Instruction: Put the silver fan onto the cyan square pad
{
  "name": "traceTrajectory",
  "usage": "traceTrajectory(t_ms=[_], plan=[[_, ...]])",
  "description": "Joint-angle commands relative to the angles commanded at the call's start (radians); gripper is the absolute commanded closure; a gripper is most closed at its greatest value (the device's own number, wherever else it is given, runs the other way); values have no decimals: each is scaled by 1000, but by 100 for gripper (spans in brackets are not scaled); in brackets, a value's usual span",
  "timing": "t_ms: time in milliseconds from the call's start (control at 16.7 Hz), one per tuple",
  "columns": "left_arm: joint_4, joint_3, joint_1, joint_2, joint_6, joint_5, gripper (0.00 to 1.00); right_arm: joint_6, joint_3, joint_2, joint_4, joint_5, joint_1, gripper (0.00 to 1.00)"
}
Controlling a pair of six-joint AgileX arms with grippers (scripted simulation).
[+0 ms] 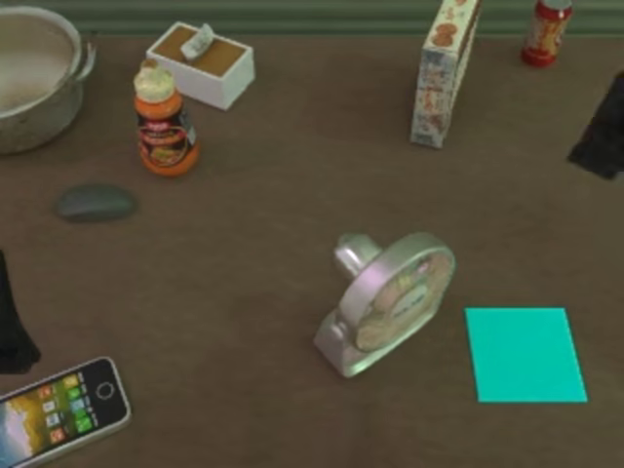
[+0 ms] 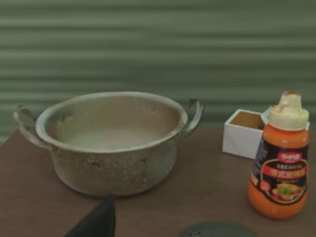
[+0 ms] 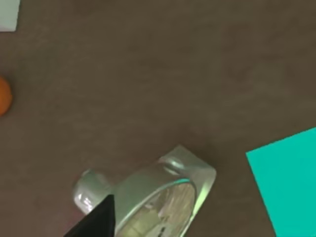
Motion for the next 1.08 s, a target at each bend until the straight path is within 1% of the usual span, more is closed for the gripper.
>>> traceTrajectory(t_ms=[360, 600, 780, 1080], plan=[[0, 0, 0, 0, 0, 0, 0, 450, 567, 581, -407, 0, 195, 0], [0, 0, 0, 0, 0, 0, 0, 663, 830, 847, -598, -1, 287, 0], [0, 0, 0, 0, 0, 0, 0, 749, 937, 952, -678, -1, 325, 0], [0, 0, 0, 0, 0, 0, 0, 766, 958, 972, -694, -1, 333, 0]])
